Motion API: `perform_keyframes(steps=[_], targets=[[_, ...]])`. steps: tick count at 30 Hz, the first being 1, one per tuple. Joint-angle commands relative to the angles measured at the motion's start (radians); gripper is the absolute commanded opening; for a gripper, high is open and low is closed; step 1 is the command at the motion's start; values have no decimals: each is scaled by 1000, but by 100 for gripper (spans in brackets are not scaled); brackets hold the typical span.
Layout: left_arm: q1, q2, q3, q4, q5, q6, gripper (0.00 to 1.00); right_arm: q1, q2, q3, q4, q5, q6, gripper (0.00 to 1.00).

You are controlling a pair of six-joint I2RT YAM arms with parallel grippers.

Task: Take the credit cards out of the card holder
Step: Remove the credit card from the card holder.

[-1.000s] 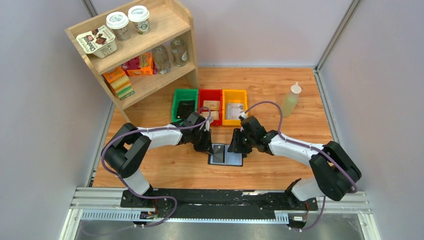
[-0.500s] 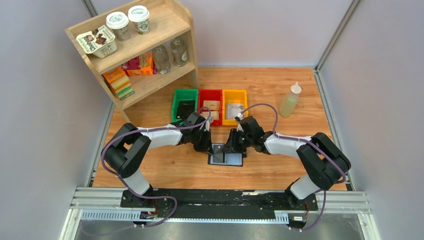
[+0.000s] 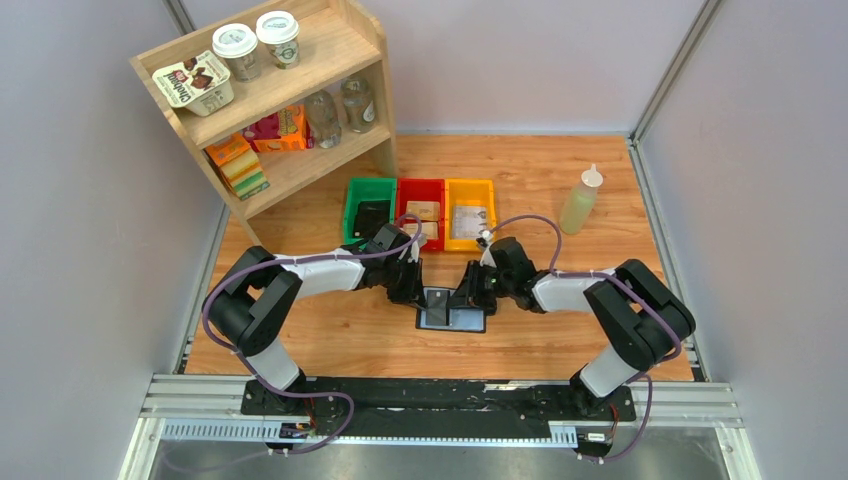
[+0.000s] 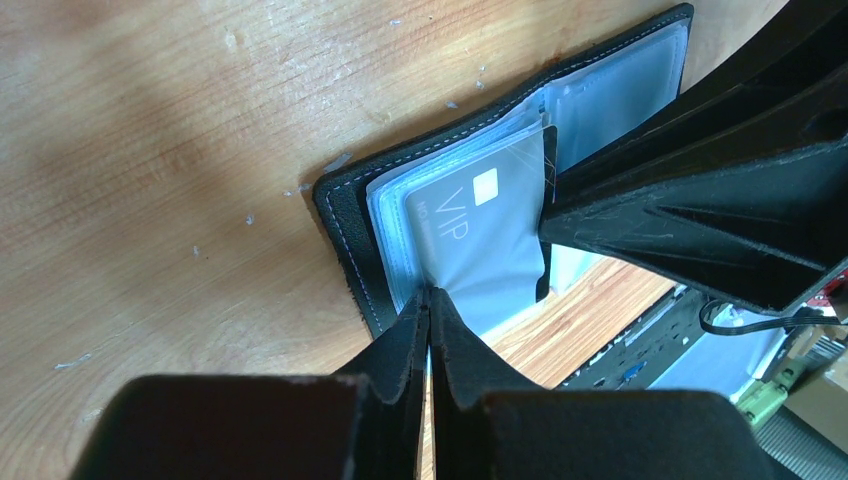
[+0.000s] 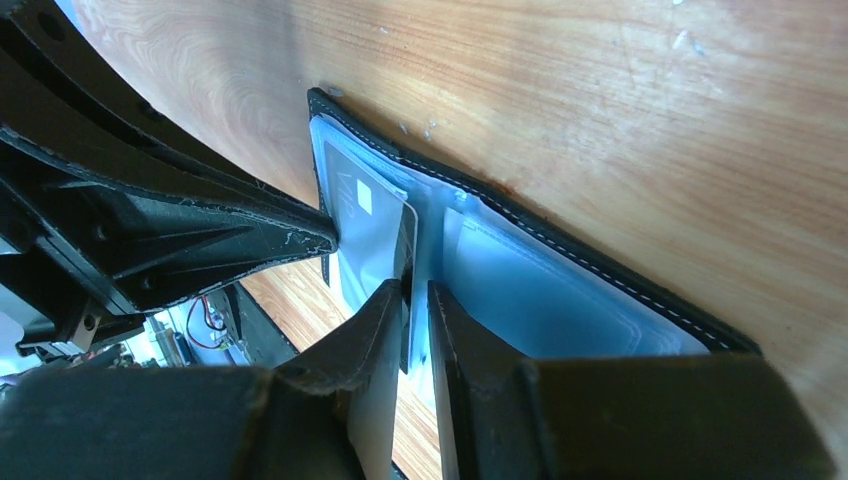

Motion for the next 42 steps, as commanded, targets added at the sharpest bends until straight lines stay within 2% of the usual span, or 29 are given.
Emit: perform_keyframes(steps=[1,19,22,24,26,42], targets=[[-4,-1,-19,-61,-61,32,6,-32,3,-48,98,-49,20,24],[-4,0,-14,-65,-56,38,6,-20,81,-11,161,-137,18,20],[-4,0,-13,-64,-59,38,6,-15,87,-2,172,-149,18,15],[-4,-1,-14,-68,-62,36,5,-15,84,-3,175,-153,17,7],[-4,-3,-14,-70,-65,36,5,-18,72,-6,155,-147,9,0],[2,-20,-23,-70,-76,35,6,-107,-94,-20,-111,-109,-132,0]])
